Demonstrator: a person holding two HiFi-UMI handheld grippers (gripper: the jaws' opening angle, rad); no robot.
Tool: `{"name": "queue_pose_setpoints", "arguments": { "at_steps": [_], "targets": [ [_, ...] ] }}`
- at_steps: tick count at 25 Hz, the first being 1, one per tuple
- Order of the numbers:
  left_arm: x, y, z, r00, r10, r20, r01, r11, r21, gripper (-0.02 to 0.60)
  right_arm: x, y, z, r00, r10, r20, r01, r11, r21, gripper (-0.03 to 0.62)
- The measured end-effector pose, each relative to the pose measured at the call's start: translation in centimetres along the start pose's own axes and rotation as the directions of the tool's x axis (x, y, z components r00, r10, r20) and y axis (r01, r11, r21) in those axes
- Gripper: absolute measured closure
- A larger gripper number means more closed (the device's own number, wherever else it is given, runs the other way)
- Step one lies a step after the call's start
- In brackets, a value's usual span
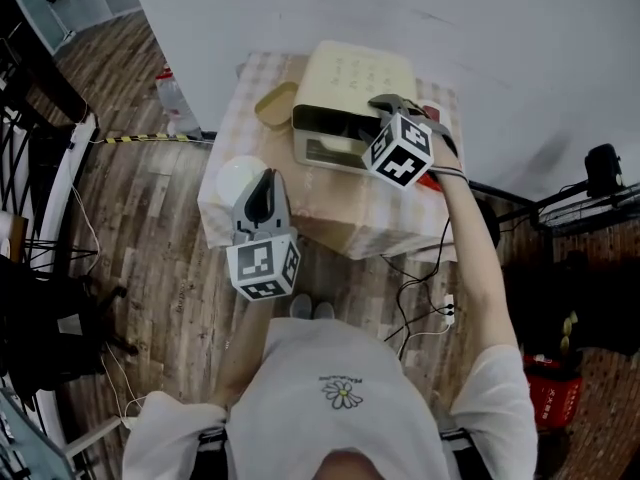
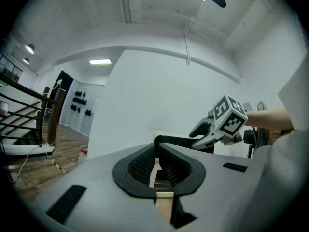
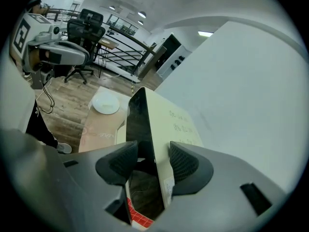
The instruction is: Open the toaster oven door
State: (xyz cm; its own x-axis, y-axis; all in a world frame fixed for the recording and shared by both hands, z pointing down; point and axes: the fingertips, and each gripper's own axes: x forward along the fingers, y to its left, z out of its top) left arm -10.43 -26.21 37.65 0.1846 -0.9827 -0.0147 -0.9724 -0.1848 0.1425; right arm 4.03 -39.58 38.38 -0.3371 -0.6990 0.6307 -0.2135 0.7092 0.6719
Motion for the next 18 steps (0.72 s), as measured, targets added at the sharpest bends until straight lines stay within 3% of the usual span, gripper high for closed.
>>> {"name": "queue_pose_setpoints", "arguments": {
  "at_steps": [4,8,11,14,18],
  "targets": [
    [0.8,-0.9,-0.9,0.999,-0.029,-0.026,0.029,0.999,-0.020,0.563,0.0,-0.1,0.1,1.000,0.024,0.005,-0.024,1.000,0.005,0.402],
    [2.1,-1.8,-1.3,0.998,-0.062,-0.032,0.059,0.994,-0.088,0.559,0.0,-0.3,0.1,0.999,0.046,0.008,-0.046,0.999,0.007,0.402],
    [3.5,-2.4,-1.1,0.994,-0.111,-0.022,0.106,0.983,-0.149,0.485,0.0,-0.3,0.0,0.997,0.073,0.001,-0.073,0.997,0.011,0.402],
    [5.0,-2.7,-1.2,0.988,-0.155,-0.012,0.145,0.946,-0.290,0.437,0.0,-0.2,0.2,0.996,0.089,-0.024,-0.089,0.996,0.013,0.402],
    [7.1,-2.3,-2.5,0.982,-0.189,0.003,0.167,0.861,-0.480,0.367,0.1,-0.4,0.2,0.992,0.095,-0.080,-0.094,0.995,0.021,0.402]
  ]
}}
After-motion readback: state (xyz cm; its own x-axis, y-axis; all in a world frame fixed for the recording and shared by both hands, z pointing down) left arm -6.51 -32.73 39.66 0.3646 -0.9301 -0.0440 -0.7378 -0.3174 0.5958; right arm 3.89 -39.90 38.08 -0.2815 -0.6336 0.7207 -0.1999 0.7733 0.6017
